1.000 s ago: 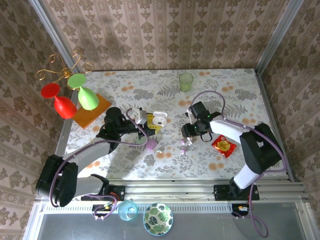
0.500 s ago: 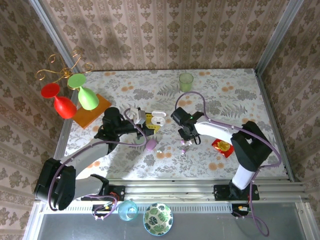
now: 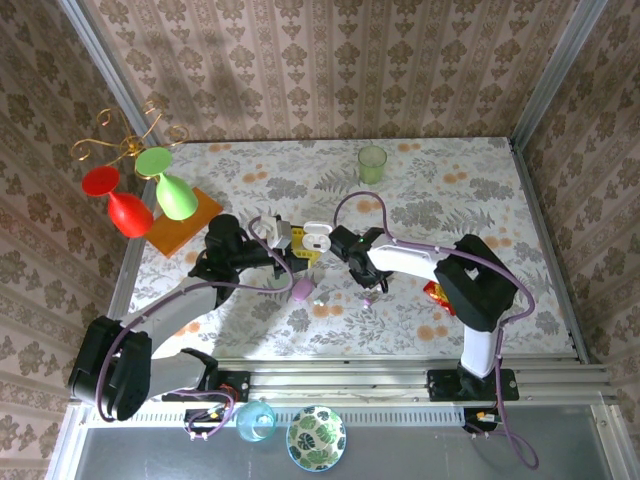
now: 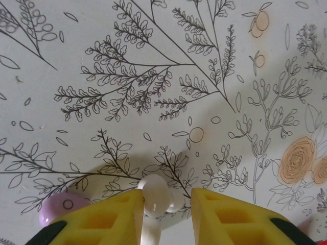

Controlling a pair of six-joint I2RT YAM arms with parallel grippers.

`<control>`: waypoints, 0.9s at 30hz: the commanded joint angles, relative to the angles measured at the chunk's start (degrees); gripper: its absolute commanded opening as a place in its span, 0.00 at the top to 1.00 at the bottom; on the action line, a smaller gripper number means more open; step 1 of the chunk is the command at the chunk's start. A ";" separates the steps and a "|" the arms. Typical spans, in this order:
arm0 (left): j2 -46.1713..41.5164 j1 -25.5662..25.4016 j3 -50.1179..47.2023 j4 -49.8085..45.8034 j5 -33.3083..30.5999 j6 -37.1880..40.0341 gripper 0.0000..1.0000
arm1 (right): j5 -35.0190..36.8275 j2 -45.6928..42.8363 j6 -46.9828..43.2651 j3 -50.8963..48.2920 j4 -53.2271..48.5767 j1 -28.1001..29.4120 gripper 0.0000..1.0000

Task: Insert wireless bluetooth earbuds into charging case

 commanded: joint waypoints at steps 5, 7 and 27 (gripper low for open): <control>-0.90 0.50 0.05 0.76 1.06 1.12 0.81 | 2.29 2.44 -0.97 1.85 -2.36 0.41 0.71; -0.81 0.55 0.05 0.77 1.13 1.13 0.81 | 2.35 2.90 -1.21 2.08 -2.54 0.45 0.71; -1.12 0.54 -0.17 0.71 1.13 1.13 0.81 | 2.32 4.17 -2.47 2.38 -3.57 -0.46 0.78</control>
